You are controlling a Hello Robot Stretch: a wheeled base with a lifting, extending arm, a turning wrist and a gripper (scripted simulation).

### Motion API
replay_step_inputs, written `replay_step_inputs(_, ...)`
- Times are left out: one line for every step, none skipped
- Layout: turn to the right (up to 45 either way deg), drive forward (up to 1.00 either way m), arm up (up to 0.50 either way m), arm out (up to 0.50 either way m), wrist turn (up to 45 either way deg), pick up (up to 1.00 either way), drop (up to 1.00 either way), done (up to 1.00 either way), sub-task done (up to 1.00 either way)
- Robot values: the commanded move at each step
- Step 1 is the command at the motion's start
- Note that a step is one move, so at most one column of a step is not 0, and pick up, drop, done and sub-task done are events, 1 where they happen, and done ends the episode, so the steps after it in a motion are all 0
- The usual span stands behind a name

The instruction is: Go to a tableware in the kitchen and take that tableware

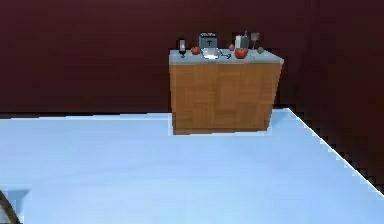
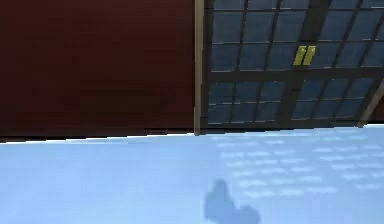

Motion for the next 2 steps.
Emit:
replay_step_inputs(0.0,1.0,0.0,0.0,0.0,0.0,0.0,0.0,0.0)
replay_step_inputs(6.0,0.0,0.0,0.0,0.0,0.0,0.0,0.0,0.0)
